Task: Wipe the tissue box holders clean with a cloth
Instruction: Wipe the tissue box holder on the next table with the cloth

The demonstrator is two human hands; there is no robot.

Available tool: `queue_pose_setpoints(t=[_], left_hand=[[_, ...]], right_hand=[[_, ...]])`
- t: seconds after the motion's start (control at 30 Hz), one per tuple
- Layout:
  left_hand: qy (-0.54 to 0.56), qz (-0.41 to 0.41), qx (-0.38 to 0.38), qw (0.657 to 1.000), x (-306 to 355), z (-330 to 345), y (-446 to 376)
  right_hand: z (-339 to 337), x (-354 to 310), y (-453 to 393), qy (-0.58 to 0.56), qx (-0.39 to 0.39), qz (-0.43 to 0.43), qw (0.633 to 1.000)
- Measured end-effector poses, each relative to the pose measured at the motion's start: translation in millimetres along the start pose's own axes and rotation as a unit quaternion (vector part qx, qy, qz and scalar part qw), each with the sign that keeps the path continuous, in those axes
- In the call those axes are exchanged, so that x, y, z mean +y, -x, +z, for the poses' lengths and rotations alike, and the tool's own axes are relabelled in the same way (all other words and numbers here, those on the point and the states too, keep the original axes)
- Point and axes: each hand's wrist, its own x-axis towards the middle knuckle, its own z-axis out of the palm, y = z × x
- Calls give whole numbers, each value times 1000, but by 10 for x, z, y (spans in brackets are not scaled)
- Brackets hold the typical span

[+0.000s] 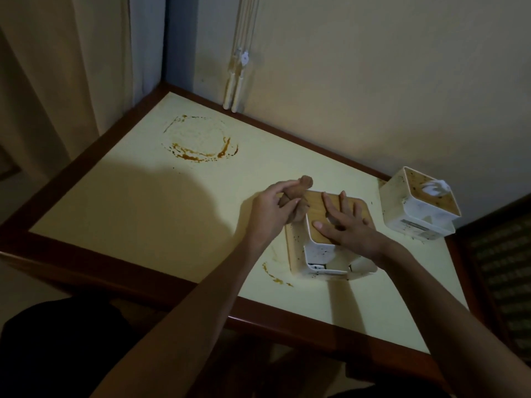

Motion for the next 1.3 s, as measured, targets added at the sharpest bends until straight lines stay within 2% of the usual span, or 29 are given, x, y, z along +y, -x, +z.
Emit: queue_pose_setpoints(t=[0.27, 0.43, 0.6, 0.67, 0.83, 0.97, 1.07, 1.17, 1.23, 1.3], left_hand=[[-27, 27, 12, 999, -175, 148, 948], [-4, -21, 44, 999, -226, 163, 673], [-158, -52, 31, 986, -208, 23, 16], [-173, -42, 24, 984, -238, 28, -45], [-243, 14, 26, 970, -319, 101, 319], [-284, 0, 9, 959, -269, 180, 900], [-240, -11, -12, 971, -256, 119, 1097], [-157, -77, -44, 984, -260, -17, 914], [-156, -85, -27, 984, -268, -38, 704], [-192, -53, 9, 980, -281, -31, 478]], right_hand=[[38, 0, -48, 27, 9, 7, 1000], [55, 27, -82, 33, 5, 13, 999], [36, 32, -71, 29, -5, 7, 1000], [36, 46, -79, 37, -4, 6, 999], [60, 43, -79, 33, 2, 12, 999], [66, 42, -108, 28, 0, 7, 1000], [65, 55, -106, 29, -1, 8, 1000], [65, 51, -97, 29, 0, 6, 1000], [59, 49, -89, 27, 0, 6, 1000], [55, 50, -86, 24, -2, 3, 1000]])
